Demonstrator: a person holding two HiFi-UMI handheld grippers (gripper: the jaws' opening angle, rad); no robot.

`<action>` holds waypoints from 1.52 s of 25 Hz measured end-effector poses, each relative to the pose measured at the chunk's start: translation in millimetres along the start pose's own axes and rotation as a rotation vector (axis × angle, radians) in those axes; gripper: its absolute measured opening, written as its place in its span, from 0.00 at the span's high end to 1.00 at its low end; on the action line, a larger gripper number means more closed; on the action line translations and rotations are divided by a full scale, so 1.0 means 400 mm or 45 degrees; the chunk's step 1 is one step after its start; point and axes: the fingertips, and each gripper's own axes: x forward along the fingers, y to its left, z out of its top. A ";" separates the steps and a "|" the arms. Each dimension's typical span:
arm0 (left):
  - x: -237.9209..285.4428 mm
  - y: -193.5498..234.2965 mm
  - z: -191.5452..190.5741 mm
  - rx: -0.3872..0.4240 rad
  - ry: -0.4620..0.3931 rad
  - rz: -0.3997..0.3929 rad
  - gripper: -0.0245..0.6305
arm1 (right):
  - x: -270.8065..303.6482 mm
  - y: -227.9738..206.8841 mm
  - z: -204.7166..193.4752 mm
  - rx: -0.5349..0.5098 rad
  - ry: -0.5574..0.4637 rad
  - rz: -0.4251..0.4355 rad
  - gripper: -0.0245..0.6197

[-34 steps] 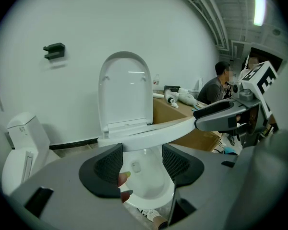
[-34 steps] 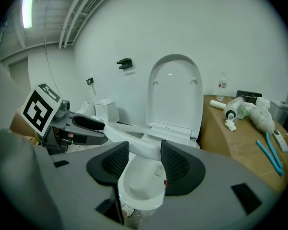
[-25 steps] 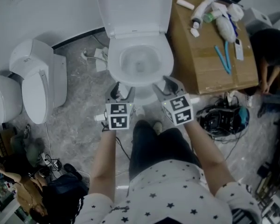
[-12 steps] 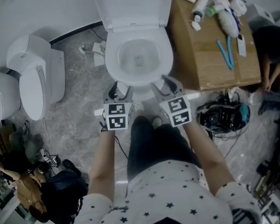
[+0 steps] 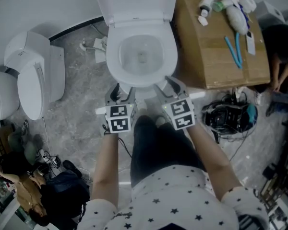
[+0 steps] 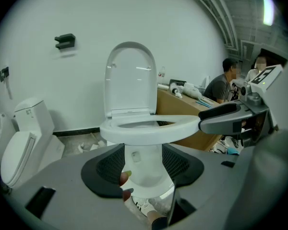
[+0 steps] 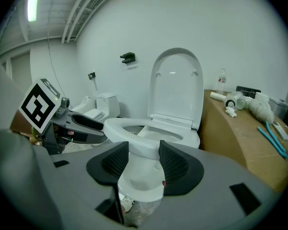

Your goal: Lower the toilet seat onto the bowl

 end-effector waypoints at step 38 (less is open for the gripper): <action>0.093 -0.014 -0.219 -0.039 0.105 0.022 0.59 | 0.062 0.040 -0.218 0.002 0.138 -0.030 0.65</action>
